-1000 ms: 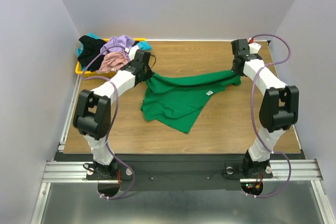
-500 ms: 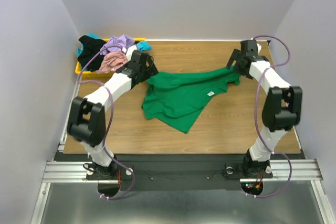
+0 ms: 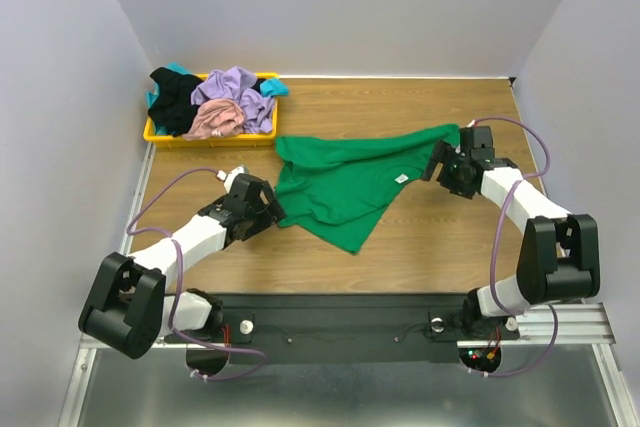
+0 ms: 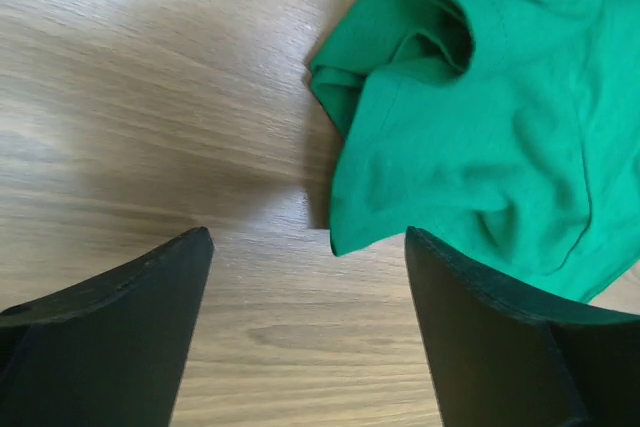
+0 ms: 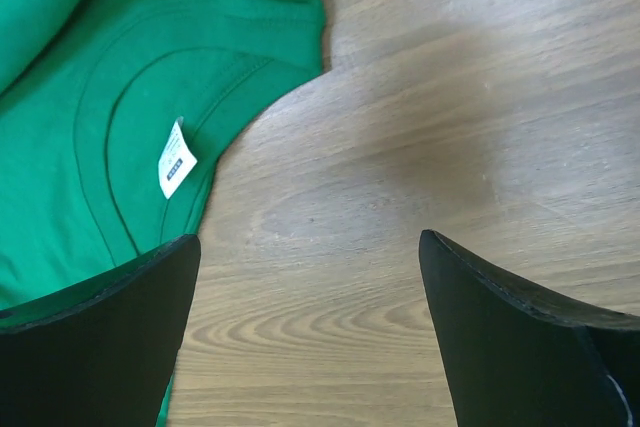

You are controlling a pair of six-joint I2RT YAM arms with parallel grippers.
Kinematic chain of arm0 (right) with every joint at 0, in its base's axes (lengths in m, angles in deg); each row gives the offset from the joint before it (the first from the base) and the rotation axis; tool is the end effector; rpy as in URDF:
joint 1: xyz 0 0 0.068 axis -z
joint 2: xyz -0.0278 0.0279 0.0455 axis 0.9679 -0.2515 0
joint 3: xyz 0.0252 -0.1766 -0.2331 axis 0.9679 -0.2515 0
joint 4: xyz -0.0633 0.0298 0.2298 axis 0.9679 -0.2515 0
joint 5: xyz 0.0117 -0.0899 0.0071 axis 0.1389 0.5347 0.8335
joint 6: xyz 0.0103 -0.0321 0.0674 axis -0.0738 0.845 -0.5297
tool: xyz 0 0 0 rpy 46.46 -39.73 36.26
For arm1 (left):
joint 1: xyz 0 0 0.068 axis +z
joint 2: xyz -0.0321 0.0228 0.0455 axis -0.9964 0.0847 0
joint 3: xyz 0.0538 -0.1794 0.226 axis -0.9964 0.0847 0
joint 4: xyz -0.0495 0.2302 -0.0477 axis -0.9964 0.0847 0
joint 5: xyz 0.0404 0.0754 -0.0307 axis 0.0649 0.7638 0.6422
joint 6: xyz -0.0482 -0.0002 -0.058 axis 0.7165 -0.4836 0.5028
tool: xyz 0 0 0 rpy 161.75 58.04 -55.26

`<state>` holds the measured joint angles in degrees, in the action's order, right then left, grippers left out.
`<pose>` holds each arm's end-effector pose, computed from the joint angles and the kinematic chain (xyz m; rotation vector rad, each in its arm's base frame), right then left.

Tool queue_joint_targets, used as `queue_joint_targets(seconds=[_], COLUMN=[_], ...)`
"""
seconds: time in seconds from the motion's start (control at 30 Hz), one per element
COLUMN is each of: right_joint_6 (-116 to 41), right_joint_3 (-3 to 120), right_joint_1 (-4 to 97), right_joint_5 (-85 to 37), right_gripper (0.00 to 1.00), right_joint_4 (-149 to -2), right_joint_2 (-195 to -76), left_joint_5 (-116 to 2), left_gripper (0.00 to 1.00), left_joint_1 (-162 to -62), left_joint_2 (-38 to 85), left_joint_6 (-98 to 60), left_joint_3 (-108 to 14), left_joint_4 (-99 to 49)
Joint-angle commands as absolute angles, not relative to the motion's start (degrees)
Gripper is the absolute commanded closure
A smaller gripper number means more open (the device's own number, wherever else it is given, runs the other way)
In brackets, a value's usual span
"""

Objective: Fold and stack the t-shirts
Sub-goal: Flatten the tshirt out

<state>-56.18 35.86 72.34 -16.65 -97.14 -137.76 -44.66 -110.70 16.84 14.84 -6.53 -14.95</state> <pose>0.2906 0.0158 0.2275 0.4899 2.4527 0.2144 0.2080 -0.0940 0.1952 -0.4625 2.3756 -0.5041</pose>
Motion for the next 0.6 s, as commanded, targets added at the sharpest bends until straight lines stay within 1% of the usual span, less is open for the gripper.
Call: queue_joint_targets(seconds=[0.0,0.03,0.1,0.13,0.2,0.23,0.3,0.33,0.4,0.43,0.57], right_joint_6=[-57.6,-57.7,-57.9,-58.0,-57.9,-57.9,-58.0,-58.1,-58.6,-58.7,-58.0], right_joint_3=[35.9,35.8,35.8,35.8,36.0,36.0,36.3,36.3,36.3,36.2,35.2], right_joint_1=[72.0,72.0,72.0,72.0,72.0,72.0,72.1,72.0,72.0,72.0,71.9], right_joint_5=[-18.6,-18.3,-17.4,-17.1,-16.8,-16.8,-15.4,-15.0,-14.1,-14.0,-16.2], right_gripper=[0.04,0.04,0.04,0.04,0.04,0.04,0.04,0.04,0.04,0.04,0.07], right_joint_4=[-92.2,-92.1,-92.1,-92.0,-92.0,-92.0,-92.0,-92.0,-92.0,-92.1,-92.1], right_joint_2=[-138.5,-139.0,-140.2,-140.6,-141.5,-141.6,-142.1,-142.4,-142.9,-143.1,-142.8], left_joint_5=[-47.3,-47.3,-47.4,-47.7,-48.7,-48.8,-48.8,-48.7,-50.9,-51.3,-53.4], left_gripper=[0.16,0.2,0.26,0.34,0.45,0.53,0.58,0.72,0.94,1.0,1.0], left_joint_1=[-111.2,-111.2,-111.2,-111.2,-111.2,-111.2,-111.2,-111.2,-111.2,-111.2,-111.2], left_joint_2=[17.4,18.2,20.7,22.2,23.7,24.4,25.8,26.0,26.1,25.6,21.2], left_joint_6=[16.5,16.3,16.3,16.1,15.8,15.4,14.7,14.5,14.3,14.2,14.4], left_joint_3=[-6.3,-6.3,-6.6,-6.9,-7.3,-7.8,-8.0,-7.9,-7.4,-7.3,-5.9], left_joint_4=[-21.8,-22.3,-22.7,-24.5,-25.1,-25.3,-25.2,-25.3,-24.9,-24.7,-24.2])
